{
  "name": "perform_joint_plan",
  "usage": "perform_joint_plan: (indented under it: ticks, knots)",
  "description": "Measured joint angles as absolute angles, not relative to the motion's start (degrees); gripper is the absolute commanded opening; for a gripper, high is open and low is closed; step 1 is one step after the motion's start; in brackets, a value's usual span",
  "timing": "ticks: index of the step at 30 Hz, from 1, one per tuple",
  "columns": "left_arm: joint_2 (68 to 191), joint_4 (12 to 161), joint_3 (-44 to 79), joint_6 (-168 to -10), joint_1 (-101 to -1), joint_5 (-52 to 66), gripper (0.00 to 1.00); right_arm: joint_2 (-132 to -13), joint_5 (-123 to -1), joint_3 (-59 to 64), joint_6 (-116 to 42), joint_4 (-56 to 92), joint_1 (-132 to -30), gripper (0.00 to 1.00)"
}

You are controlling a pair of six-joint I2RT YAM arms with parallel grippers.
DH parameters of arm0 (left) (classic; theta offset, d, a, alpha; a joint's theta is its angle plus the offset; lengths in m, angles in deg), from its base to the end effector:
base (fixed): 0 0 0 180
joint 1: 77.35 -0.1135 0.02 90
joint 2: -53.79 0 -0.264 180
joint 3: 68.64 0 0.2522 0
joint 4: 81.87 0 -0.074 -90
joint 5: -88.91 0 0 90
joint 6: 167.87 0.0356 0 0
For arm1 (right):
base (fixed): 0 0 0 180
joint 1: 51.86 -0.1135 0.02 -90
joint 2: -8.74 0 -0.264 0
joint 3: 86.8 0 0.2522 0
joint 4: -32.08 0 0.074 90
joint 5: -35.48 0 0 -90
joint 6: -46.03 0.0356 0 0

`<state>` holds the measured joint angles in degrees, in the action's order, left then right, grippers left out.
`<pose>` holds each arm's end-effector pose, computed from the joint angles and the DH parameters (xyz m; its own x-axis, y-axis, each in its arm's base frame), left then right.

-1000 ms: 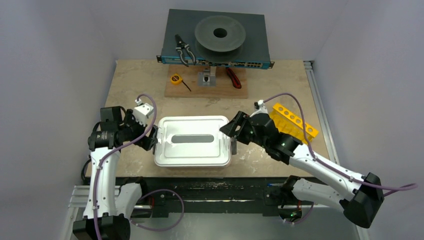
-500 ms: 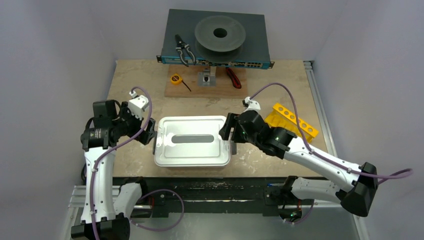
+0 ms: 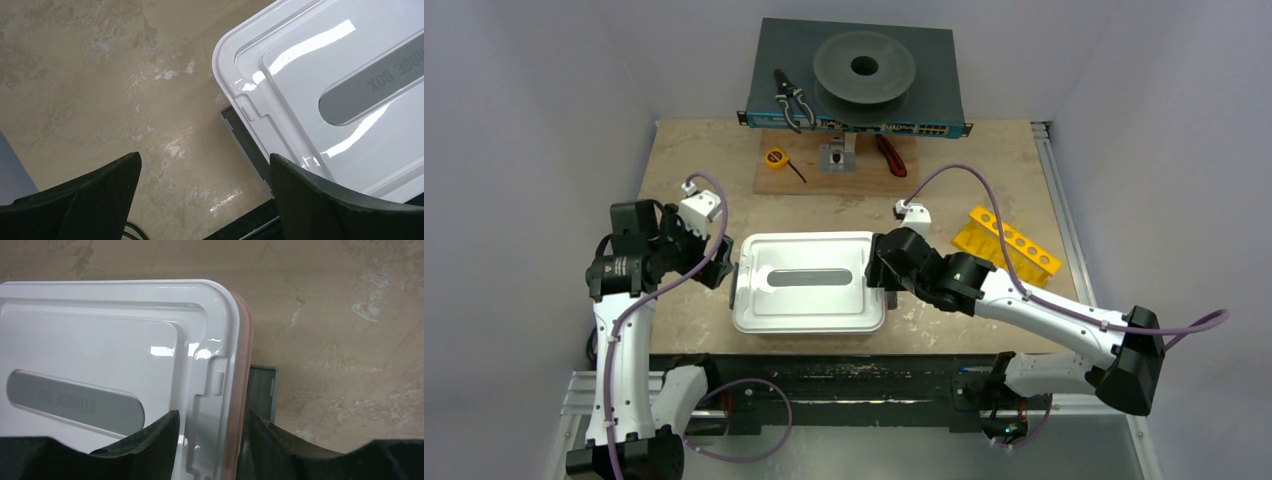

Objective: Organize the chemistry lab equipment

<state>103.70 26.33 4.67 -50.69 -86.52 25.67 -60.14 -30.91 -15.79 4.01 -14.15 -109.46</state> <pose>0.1523 0.0083 0.3365 -0.5869 0.3184 -0.7444 0.4732 0.8810 0.0038 0.1479 0.2064 0.2949 -0.7099 0.1518 -0.6878 -0.1377 0.9277 0.3469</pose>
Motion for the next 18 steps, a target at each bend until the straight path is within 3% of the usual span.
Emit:
perform_joint_plan:
  ticks: [5,8,18]
  knots:
    - [103.65,26.72,3.66,-50.60,-86.52,24.67,1.00,-60.10,-29.31,-15.79,4.58,-15.02,-109.55,0.33]
    - [103.65,26.74,3.27,-50.23,-86.52,24.01,1.00,-60.14,-28.57,-15.79,5.00,-15.13,-109.64,0.30]
    - [103.26,27.44,2.22,-49.62,-86.52,23.53,1.00,-60.16,-27.80,-16.07,6.22,-15.35,-109.66,0.33]
